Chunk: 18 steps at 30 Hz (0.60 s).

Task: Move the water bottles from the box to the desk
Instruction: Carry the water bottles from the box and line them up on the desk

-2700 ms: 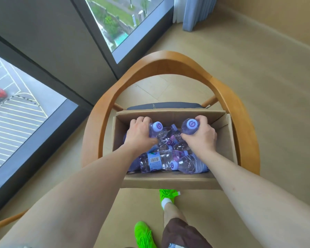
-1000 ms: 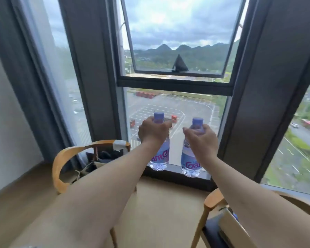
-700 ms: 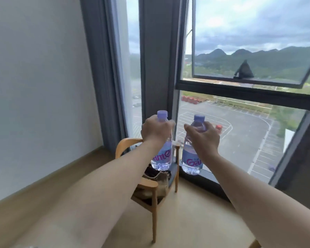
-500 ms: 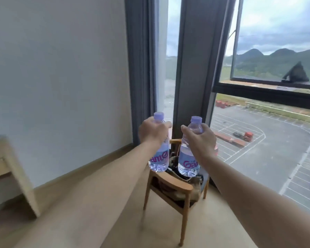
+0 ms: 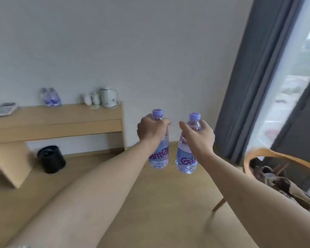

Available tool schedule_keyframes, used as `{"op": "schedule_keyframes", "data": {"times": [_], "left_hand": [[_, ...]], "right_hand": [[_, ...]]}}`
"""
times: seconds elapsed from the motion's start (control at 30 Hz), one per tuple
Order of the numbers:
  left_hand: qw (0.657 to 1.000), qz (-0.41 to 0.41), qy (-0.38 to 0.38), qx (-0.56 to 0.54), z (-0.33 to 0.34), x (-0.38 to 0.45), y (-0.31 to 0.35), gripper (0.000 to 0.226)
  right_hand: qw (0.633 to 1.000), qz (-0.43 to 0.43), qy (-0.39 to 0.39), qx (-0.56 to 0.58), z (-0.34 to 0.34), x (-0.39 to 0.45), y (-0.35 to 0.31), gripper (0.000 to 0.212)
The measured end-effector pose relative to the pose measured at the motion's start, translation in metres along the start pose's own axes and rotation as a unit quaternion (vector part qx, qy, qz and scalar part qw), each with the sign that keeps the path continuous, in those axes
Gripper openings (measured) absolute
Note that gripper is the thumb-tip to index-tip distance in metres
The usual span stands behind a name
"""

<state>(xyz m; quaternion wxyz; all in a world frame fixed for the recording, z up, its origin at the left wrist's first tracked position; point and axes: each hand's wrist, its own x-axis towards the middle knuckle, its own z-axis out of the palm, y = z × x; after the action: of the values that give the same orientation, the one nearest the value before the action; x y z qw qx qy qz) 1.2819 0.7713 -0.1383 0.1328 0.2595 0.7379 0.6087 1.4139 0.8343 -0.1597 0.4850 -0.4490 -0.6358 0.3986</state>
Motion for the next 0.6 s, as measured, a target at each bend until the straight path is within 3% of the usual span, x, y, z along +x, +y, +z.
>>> {"op": "schedule_keyframes", "data": {"times": [0.27,0.6], "left_hand": [[0.988,-0.063,0.142,0.008,-0.139,0.092,-0.062,0.030],[0.954,-0.075,0.289,0.022,-0.271,0.234,-0.092,0.028]], "right_hand": [[0.982,-0.020,-0.180,0.048,0.194,-0.004,-0.030,0.029],[0.935,-0.053,-0.335,0.101,0.419,0.016,-0.082,0.034]]}}
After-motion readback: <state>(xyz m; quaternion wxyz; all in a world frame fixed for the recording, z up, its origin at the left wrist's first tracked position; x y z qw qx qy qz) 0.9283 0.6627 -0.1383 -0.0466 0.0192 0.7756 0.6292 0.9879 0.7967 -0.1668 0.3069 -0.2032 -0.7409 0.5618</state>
